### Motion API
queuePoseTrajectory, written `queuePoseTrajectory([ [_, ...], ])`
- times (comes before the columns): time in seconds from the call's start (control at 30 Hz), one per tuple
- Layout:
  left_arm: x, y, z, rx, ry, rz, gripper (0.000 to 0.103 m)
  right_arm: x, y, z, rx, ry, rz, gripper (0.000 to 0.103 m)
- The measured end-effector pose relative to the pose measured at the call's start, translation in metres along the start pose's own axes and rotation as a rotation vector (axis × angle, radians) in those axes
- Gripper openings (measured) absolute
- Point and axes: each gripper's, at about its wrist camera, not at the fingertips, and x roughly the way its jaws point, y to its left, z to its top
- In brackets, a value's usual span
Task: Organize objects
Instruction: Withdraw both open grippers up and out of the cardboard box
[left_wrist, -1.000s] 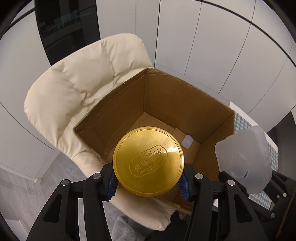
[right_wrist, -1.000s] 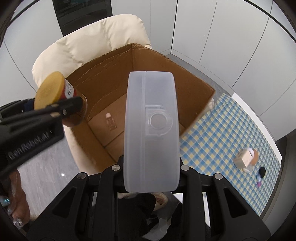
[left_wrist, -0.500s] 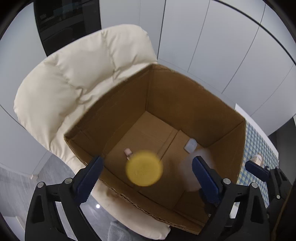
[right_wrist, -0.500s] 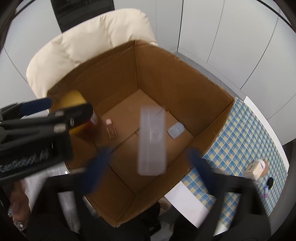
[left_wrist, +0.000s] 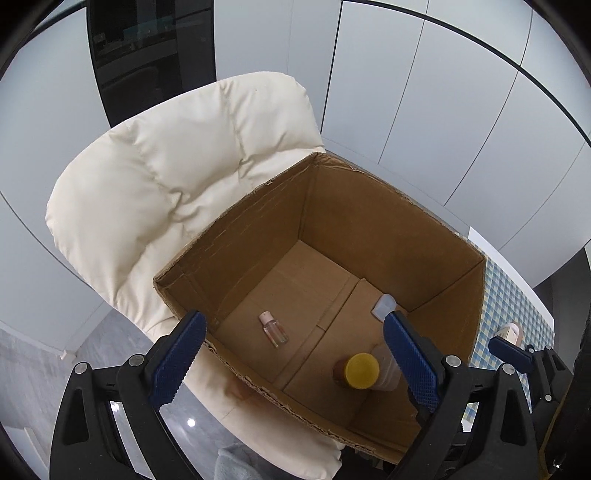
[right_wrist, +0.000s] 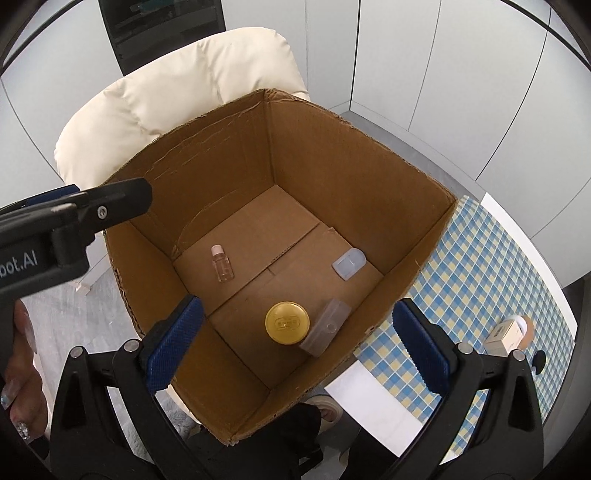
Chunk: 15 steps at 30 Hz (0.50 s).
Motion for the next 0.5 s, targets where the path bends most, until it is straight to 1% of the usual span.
queuePoseTrajectory([
  [0.27, -0.008, 0.0, -0.006, -0.001, -0.003, 0.012, 0.097, -0.01, -0.007, -0.007, 0.034, -0.006, 0.008, 0.103],
  [0.5, -0.022, 0.005, -0.024, -0.006, 0.01, 0.009, 0.097, -0.025, -0.007, -0.023, 0.058, -0.014, -0.003, 0.103],
])
